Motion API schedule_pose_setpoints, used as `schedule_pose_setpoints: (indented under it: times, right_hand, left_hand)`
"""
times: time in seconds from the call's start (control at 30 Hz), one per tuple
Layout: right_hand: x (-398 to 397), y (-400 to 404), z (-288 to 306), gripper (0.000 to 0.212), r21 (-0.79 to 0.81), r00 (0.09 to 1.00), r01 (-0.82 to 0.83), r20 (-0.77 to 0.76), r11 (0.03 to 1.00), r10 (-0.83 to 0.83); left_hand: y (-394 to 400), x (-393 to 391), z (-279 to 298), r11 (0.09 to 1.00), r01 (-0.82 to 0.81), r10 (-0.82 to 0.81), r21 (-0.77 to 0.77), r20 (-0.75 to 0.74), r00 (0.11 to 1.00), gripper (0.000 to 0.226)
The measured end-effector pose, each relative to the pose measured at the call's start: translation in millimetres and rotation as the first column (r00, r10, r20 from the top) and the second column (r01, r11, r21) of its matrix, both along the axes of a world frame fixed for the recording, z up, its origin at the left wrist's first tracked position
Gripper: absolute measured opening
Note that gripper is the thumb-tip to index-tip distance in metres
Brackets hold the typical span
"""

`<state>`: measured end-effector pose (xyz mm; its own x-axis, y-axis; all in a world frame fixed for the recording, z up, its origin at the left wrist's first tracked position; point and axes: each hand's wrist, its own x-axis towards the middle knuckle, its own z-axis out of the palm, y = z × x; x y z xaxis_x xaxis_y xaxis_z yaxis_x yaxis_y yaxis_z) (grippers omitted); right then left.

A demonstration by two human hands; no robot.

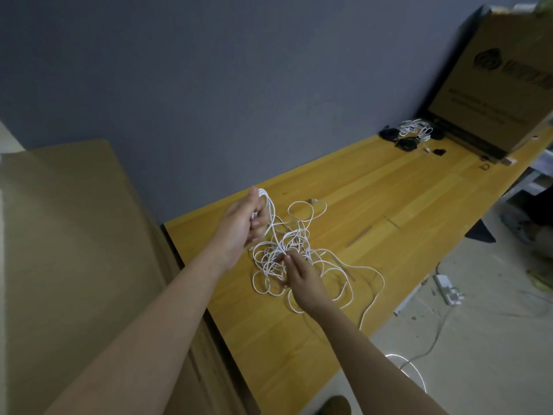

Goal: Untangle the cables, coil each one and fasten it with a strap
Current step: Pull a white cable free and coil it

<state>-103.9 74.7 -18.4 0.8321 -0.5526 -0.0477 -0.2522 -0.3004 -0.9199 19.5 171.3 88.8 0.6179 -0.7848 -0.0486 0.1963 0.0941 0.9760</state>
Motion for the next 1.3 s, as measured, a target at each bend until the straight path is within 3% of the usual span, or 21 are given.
schedule_pose_setpoints:
  times: [0.03, 0.07, 0.13, 0.2, 0.23, 0.33, 0.4, 0.53, 0.7, 0.8, 0.87, 0.93, 1.07, 1.13, 1.2, 1.3]
  right_hand:
    - [0, 3, -1, 0.018, -0.199, 0.997, -0.07, -0.055, 0.978, 0.06]
    - [1, 6, -1, 0.016, -0.42, 0.986, -0.156, -0.125, 0.894, 0.113]
    - [3, 12, 1, 0.02, -0.773, 0.978, -0.206, -0.152, 0.599, 0.14]
    - [3, 18, 13, 0.026, -0.886, 0.971, -0.192, -0.109, 0.422, 0.214]
    - [2, 20, 17, 0.029, -0.902, 0.96, -0.185, -0.08, 0.391, 0.268]
    - [-7, 20, 35, 0.029, -0.856, 0.927, -0.176, 0.022, 0.486, 0.373]
    - [-12, 14, 46, 0.028, -0.852, 0.934, -0.083, 0.114, 0.517, 0.339]
    - [-14, -16, 66, 0.026, -0.838, 0.98, 0.096, 0.173, 0.537, 0.096]
    - [-12, -64, 69, 0.013, -0.557, 0.943, 0.332, 0.199, 0.761, -0.266]
    - [-14, -79, 65, 0.023, -0.599, 0.944, 0.223, -0.065, 0.769, -0.325]
    - [-15, -84, 60, 0.037, -0.634, 0.881, 0.045, -0.338, 0.772, -0.33]
    - [-14, -90, 56, 0.044, -0.537, 0.838, 0.022, -0.451, 0.844, -0.308]
    - [5, -95, 70, 0.03, -0.32, 0.917, 0.296, -0.169, 0.9, -0.362]
    - [19, -94, 96, 0.03, -0.239, 0.918, 0.383, -0.012, 0.892, -0.397]
    - [33, -90, 131, 0.034, -0.199, 0.876, 0.468, 0.235, 0.861, -0.422]
    - [44, -73, 178, 0.024, -0.178, 0.722, 0.532, 0.606, 0.828, -0.334]
  left_hand:
    - [0, 0, -1, 1.0, 0.009, -0.008, -0.009, 0.037, 0.999, 0.044]
    - [-1, -1, -3, 1.0, 0.015, -0.014, -0.007, 0.071, 0.997, 0.043]
    - [-1, -5, -5, 0.998, 0.007, -0.015, 0.055, 0.151, 0.988, 0.038]
    - [-3, -8, -8, 0.989, -0.037, -0.006, 0.142, 0.292, 0.956, 0.029]
    - [-4, -8, -10, 0.985, -0.048, -0.011, 0.166, 0.338, 0.941, 0.025]
    - [-5, -9, -15, 0.964, -0.035, -0.085, 0.262, 0.432, 0.898, 0.027]
    - [-3, -10, -17, 0.912, -0.042, -0.203, 0.408, 0.538, 0.818, 0.03]
    - [-1, -14, -22, 0.809, -0.071, -0.353, 0.583, 0.58, 0.735, 0.028]
    - [6, -13, -11, 0.787, -0.031, -0.381, 0.616, 0.526, 0.761, 0.06]
    - [11, -9, -8, 0.792, -0.013, -0.4, 0.611, 0.534, 0.745, 0.062]
    - [12, -3, -8, 0.851, 0.004, -0.322, 0.526, 0.516, 0.794, 0.037]
    - [14, 2, -9, 0.904, -0.005, -0.21, 0.428, 0.454, 0.866, 0.039]
    - [11, 0, -8, 0.908, -0.006, -0.182, 0.419, 0.405, 0.896, 0.061]
    - [8, -2, -5, 0.917, 0.004, -0.178, 0.4, 0.4, 0.899, 0.058]
    - [5, -3, -2, 0.937, 0.014, -0.152, 0.35, 0.371, 0.916, 0.056]
    - [2, -5, 1, 0.965, 0.014, -0.09, 0.262, 0.279, 0.956, 0.049]
